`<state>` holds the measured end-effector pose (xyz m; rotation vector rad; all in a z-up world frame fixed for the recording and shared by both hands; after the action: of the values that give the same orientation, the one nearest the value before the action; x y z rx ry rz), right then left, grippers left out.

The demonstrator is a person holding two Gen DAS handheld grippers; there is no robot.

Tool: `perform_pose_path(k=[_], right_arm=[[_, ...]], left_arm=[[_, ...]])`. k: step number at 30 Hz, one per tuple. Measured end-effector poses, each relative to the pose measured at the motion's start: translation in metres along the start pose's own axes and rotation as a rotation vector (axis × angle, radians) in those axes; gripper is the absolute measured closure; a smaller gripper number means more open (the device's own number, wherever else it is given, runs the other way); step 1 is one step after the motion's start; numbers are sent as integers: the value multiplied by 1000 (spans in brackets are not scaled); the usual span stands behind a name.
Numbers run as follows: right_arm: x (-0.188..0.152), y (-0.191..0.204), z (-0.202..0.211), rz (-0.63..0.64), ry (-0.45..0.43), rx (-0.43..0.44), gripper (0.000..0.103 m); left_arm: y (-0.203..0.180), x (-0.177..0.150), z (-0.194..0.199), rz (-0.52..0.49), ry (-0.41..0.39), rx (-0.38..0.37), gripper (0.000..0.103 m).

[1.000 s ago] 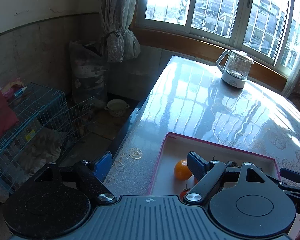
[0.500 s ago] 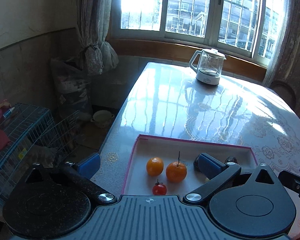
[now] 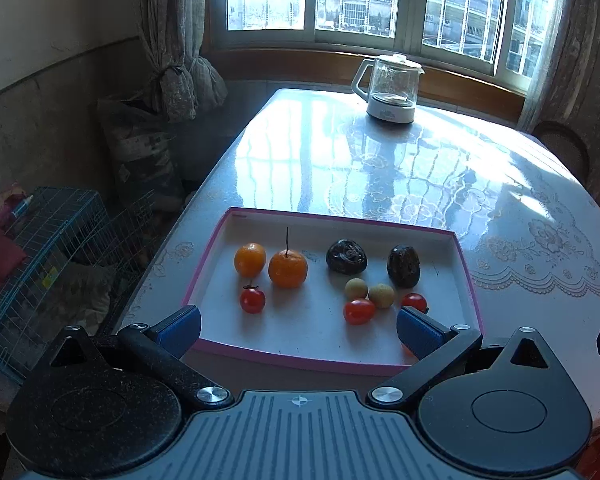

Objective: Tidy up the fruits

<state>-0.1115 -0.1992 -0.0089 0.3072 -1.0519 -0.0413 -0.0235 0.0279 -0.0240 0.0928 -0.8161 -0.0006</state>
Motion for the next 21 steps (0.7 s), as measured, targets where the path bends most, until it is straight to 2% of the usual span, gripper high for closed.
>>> perform_pose_path(k=[7, 13, 21], right_arm=[[2, 10, 8, 38, -1, 25, 0], [3, 37, 0, 94, 20, 38, 0], [0, 72, -22, 82, 49, 10, 0]], left_arm=[[1, -6, 10, -26, 4, 5, 0], [26, -5, 4, -38, 25, -4, 0], [65, -3, -7, -30, 38, -16, 0]])
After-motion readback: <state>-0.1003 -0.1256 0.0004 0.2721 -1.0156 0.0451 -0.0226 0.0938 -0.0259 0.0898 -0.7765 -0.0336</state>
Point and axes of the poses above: each gripper's, at about its wrist camera, not at the fingertips, and z roughly against the way its jaws point, y to its left, x to its top, the point moved 1 cm from there along -z, roughly the way its jaws point, and after that the axes turned 7 degrees about x, right-handed, at the moved point
